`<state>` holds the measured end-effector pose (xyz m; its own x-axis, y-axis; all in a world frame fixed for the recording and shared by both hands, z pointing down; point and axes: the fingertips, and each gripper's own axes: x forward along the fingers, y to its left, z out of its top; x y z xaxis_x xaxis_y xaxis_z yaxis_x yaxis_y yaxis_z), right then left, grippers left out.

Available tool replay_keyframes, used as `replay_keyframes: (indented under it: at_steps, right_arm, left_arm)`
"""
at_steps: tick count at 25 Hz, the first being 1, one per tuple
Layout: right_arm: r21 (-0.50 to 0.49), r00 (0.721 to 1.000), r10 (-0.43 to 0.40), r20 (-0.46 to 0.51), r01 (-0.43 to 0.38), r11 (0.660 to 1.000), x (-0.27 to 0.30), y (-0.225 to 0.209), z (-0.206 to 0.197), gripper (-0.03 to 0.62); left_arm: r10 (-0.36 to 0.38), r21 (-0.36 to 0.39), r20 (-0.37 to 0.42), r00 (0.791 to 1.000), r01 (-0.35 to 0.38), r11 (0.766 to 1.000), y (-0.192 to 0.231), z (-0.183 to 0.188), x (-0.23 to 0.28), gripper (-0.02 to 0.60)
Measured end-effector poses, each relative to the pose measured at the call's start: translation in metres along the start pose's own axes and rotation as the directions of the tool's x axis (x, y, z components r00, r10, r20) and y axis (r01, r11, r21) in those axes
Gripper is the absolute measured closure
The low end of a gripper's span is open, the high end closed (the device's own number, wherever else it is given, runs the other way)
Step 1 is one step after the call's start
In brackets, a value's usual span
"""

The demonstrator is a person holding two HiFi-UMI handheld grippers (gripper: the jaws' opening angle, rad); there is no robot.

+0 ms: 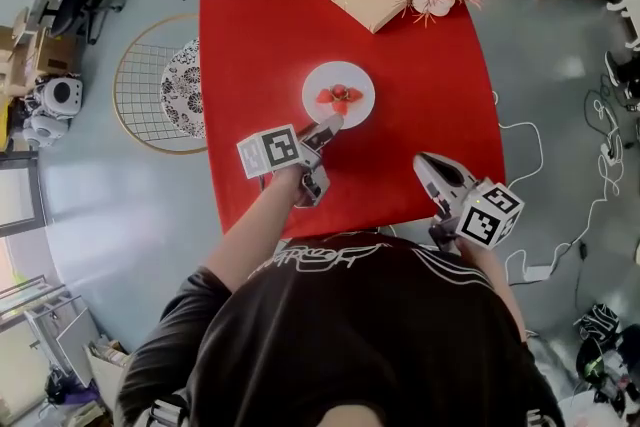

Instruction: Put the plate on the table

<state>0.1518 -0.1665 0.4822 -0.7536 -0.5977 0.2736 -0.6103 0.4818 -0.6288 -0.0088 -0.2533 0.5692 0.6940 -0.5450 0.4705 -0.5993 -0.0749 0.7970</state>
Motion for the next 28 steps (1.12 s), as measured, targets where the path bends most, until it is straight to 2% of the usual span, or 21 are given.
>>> replay_keyframes:
  at_steps: [3, 5, 7, 10, 13, 16, 23, 28]
  right_arm:
    - [0.003, 1.000, 0.006, -0.004, -0.006, 1.000, -0.001, 0.002, -0.003, 0.588]
    - [0.003, 1.000, 0.008, -0.005, -0.008, 1.000, -0.003, 0.003, -0.005, 0.588]
    - [0.004, 1.000, 0.010, -0.005, -0.010, 1.000, -0.004, 0.004, -0.007, 0.588]
    - [0.003, 1.000, 0.009, -0.006, -0.009, 1.000, -0.007, 0.005, -0.009, 0.588]
    - [0.004, 1.000, 0.004, -0.009, -0.004, 1.000, -0.011, 0.004, -0.012, 0.588]
    - [0.008, 1.000, 0.001, -0.011, -0.001, 1.000, -0.016, 0.004, -0.014, 0.588]
    - [0.007, 1.000, 0.002, -0.010, -0.002, 1.000, -0.023, 0.006, -0.019, 0.586]
    - [-0.013, 1.000, 0.009, -0.023, -0.009, 1.000, -0.026, 0.012, -0.024, 0.586]
  left_arm:
    - [0.047, 0.101, -0.058, 0.997, -0.041, 0.994, -0.002, -0.008, 0.001, 0.311]
    - [0.100, 0.195, -0.096, 0.990, -0.080, 0.978, -0.001, -0.014, 0.001, 0.313]
    - [0.161, 0.291, -0.125, 0.979, -0.119, 0.949, 0.001, -0.019, 0.003, 0.313]
    - [0.239, 0.426, -0.151, 0.959, -0.155, 0.891, 0.004, -0.026, 0.005, 0.313]
    - [0.300, 0.511, -0.155, 0.941, -0.183, 0.840, 0.007, -0.029, 0.004, 0.313]
    - [0.335, 0.561, -0.152, 0.930, -0.198, 0.804, 0.009, -0.030, 0.003, 0.313]
    - [0.383, 0.628, -0.111, 0.917, -0.234, 0.742, 0.010, -0.031, -0.003, 0.313]
    - [0.353, 0.632, -0.074, 0.933, -0.230, 0.740, -0.001, -0.031, -0.013, 0.318]
